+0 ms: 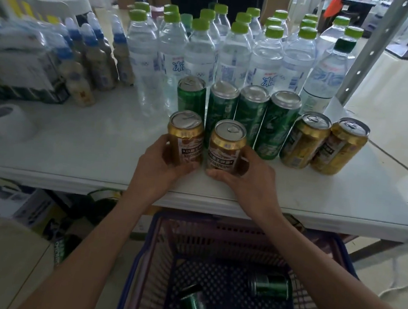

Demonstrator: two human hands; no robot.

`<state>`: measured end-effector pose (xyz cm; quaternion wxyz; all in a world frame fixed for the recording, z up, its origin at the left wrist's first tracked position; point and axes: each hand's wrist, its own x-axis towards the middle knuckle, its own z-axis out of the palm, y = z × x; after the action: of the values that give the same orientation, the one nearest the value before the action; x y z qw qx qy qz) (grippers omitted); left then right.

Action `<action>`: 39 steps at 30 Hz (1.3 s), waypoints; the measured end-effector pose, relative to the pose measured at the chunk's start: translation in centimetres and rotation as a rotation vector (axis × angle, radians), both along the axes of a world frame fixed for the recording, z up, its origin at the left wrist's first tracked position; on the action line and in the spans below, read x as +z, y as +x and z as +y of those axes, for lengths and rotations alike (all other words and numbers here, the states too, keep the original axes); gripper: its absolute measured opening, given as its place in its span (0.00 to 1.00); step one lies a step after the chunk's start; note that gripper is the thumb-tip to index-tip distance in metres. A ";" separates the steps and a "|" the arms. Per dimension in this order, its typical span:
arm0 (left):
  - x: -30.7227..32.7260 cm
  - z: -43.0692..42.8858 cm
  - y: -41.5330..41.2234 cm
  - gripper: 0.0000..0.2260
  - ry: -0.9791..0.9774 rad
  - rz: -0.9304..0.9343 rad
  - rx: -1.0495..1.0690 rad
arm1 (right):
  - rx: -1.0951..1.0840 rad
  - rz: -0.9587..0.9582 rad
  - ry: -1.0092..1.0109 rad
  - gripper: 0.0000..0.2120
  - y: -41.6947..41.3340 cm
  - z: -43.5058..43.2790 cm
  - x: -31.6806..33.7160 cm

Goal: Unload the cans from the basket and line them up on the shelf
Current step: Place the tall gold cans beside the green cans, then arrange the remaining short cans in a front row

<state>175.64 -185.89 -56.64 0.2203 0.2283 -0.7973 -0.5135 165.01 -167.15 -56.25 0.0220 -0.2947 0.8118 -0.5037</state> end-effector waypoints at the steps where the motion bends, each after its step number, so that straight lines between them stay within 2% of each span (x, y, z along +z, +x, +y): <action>1: 0.0 0.0 0.0 0.30 -0.005 -0.005 0.011 | -0.005 0.012 0.010 0.31 0.0 -0.3 0.0; 5: 0.3 0.2 0.0 0.30 -0.054 -0.025 0.044 | -0.056 0.119 0.113 0.36 -0.2 -1.4 -0.2; 11: 0.6 0.5 0.0 0.30 -0.079 -0.043 0.061 | -0.071 0.116 0.181 0.36 -0.6 -1.2 -0.4; 16: 0.4 1.1 0.1 0.28 -0.136 -0.067 0.061 | -0.064 0.112 0.221 0.29 -0.8 -1.0 -0.6; 20: 1.1 2.0 0.7 0.34 -0.233 -0.149 0.151 | -0.049 0.083 0.262 0.26 -0.2 0.0 0.4; 22: 2.0 2.5 2.1 0.26 -0.309 -0.087 0.216 | -0.045 -0.015 0.261 0.21 0.3 1.3 1.2; 24: 2.5 2.9 3.9 0.14 -0.354 -0.006 0.064 | 0.084 -0.229 0.172 0.13 0.5 3.7 1.9; 25: 2.6 3.3 4.7 0.12 -0.343 -0.031 -0.078 | 0.210 -0.347 0.151 0.10 0.5 5.1 2.1; 27: 1.8 4.7 5.6 0.13 -0.300 -0.243 -0.391 | 0.511 -0.562 0.219 0.09 0.3 7.9 1.9; 30: -2.2 7.9 5.3 0.12 -0.208 -0.743 -0.793 | 0.797 -0.830 0.541 0.07 0.2 9.9 -0.9; 32: -6.5 10.3 5.1 0.13 -0.132 -0.970 -0.890 | 0.813 -0.715 0.906 0.06 0.3 10.7 -5.1; 34: -11.2 12.1 5.5 0.18 -0.142 -1.018 -0.804 | 0.748 -0.446 1.271 0.13 0.3 12.1 -10.3; 35: -13.5 12.7 6.0 0.21 -0.149 -1.014 -0.736 | 0.667 -0.325 1.380 0.17 0.4 13.1 -12.6; 39: -19.8 14.1 7.5 0.37 0.089 -1.082 -0.448 | 0.408 0.166 1.326 0.21 0.8 17.2 -19.1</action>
<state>183.10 -171.82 -76.47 -0.3416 0.2930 -0.8028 -0.3912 165.79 -149.98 -75.32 0.2291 -0.4032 0.8754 0.1363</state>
